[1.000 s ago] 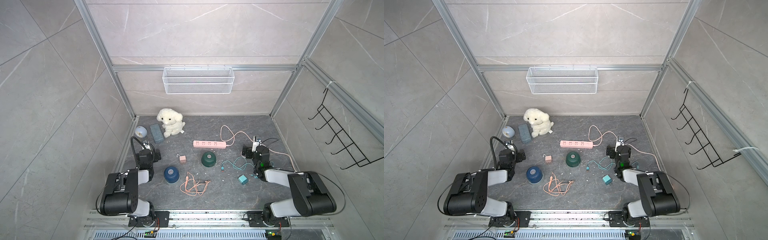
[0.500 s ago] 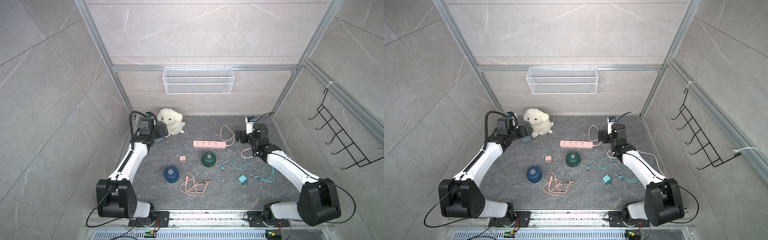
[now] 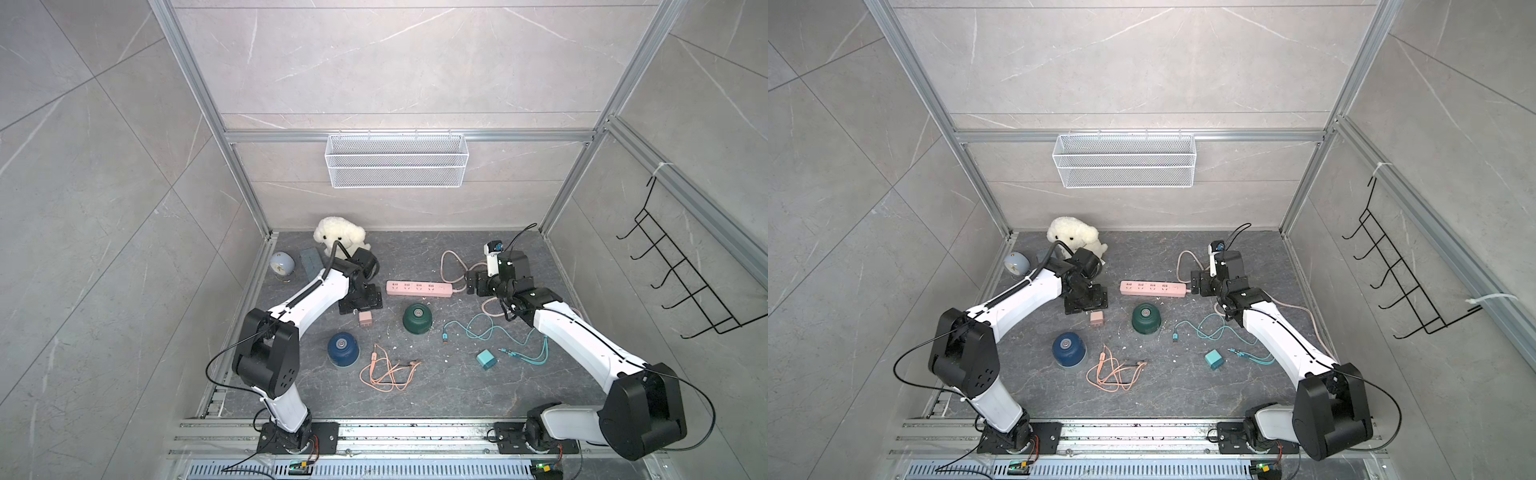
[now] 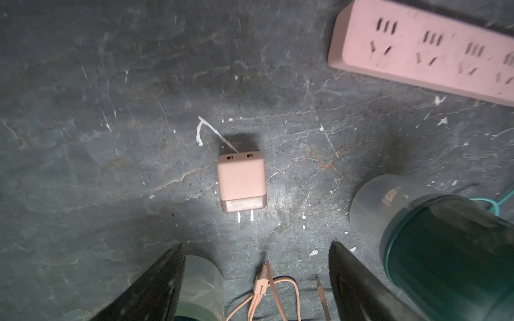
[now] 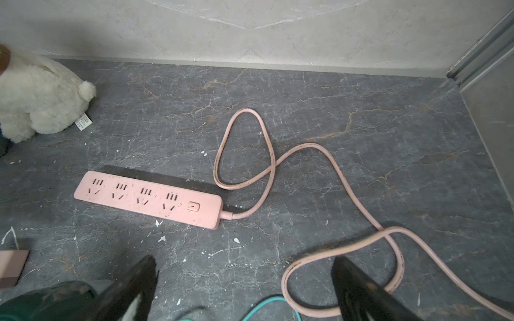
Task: Charge the cordless meat grinders
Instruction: Pick up the plug from the center of the board.
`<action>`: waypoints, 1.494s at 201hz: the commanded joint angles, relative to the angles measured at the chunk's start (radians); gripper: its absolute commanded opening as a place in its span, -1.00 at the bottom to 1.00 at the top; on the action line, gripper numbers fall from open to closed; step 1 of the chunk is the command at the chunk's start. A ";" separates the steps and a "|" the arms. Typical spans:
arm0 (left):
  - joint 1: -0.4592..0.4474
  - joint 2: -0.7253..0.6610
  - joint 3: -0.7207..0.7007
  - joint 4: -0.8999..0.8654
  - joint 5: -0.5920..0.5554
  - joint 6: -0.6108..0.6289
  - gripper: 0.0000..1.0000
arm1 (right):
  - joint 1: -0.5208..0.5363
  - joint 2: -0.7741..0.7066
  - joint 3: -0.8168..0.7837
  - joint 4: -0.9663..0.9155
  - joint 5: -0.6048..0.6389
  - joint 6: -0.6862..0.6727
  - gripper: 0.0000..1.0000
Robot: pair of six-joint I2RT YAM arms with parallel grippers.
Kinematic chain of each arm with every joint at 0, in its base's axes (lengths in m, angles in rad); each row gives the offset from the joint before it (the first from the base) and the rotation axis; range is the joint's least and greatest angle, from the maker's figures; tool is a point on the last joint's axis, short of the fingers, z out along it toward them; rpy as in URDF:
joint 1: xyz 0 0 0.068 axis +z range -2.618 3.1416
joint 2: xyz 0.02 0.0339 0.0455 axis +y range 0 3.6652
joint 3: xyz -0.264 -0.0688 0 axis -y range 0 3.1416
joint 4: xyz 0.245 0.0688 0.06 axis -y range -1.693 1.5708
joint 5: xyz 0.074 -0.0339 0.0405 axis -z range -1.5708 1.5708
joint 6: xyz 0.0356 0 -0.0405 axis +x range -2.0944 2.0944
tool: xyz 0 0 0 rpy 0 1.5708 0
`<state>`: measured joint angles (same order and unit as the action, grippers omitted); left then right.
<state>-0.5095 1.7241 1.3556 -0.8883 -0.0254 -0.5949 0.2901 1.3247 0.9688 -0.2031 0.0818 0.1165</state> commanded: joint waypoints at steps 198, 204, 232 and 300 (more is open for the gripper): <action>0.025 0.223 -0.011 0.085 0.015 0.004 -0.35 | 0.035 -0.005 0.036 -0.064 -0.072 0.033 1.00; 0.025 0.209 -0.014 0.096 0.021 0.023 -0.41 | 0.035 -0.005 0.044 -0.072 -0.082 0.036 1.00; 0.026 0.106 -0.062 0.218 0.066 0.145 -0.60 | 0.036 -0.008 0.101 -0.113 -0.157 0.050 1.00; -0.016 -0.209 -0.317 0.830 0.167 0.540 -0.73 | 0.039 0.081 0.262 -0.163 -0.531 0.123 1.00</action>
<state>-0.5114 1.6115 1.1011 -0.3782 0.0631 -0.2501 0.3206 1.3487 1.1702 -0.3275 -0.2504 0.1886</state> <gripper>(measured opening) 0.446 0.998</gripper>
